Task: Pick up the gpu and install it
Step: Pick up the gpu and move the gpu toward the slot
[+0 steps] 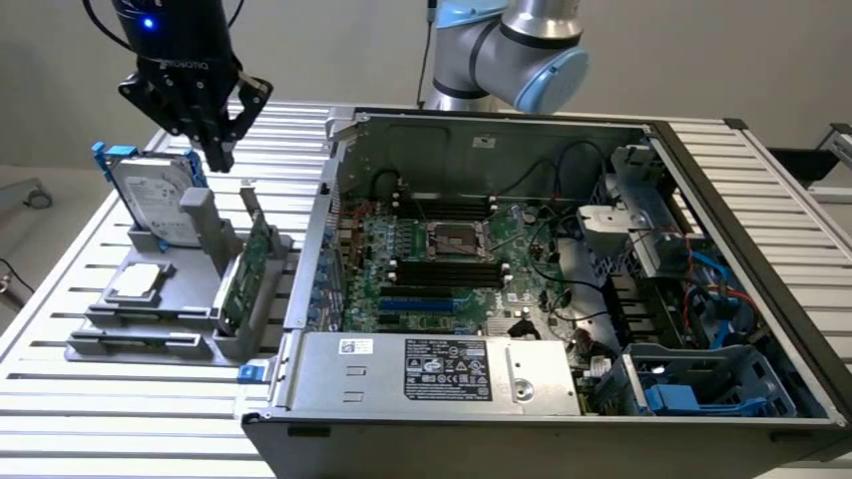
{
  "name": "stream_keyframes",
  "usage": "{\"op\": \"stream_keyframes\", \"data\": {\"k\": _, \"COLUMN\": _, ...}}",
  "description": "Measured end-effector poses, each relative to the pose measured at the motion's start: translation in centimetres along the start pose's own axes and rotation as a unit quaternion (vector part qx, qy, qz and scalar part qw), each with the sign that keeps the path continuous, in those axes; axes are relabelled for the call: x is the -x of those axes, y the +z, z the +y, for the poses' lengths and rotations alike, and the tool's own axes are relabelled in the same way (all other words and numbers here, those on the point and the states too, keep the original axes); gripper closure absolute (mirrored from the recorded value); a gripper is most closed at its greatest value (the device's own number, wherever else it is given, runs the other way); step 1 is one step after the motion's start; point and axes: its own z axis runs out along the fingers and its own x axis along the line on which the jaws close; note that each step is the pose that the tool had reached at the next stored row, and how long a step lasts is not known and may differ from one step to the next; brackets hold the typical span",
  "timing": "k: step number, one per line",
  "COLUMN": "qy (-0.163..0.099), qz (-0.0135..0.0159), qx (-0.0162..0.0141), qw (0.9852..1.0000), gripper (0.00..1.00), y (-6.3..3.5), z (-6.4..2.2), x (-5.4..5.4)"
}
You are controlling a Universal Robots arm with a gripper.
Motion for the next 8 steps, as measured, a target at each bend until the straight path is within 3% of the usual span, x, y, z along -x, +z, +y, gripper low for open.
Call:
{"op": "stream_keyframes", "data": {"k": 5, "qy": 0.0, "qz": 0.0015, "qx": -0.0004, "qw": 1.0, "gripper": 0.64, "y": 0.15, "z": 0.0, "x": -0.01}}
{"op": "stream_keyframes", "data": {"k": 8, "qy": 0.0, "qz": 0.0016, "qx": -0.0006, "qw": 1.0, "gripper": 0.64, "y": 0.69, "z": -0.14, "x": -0.12}}
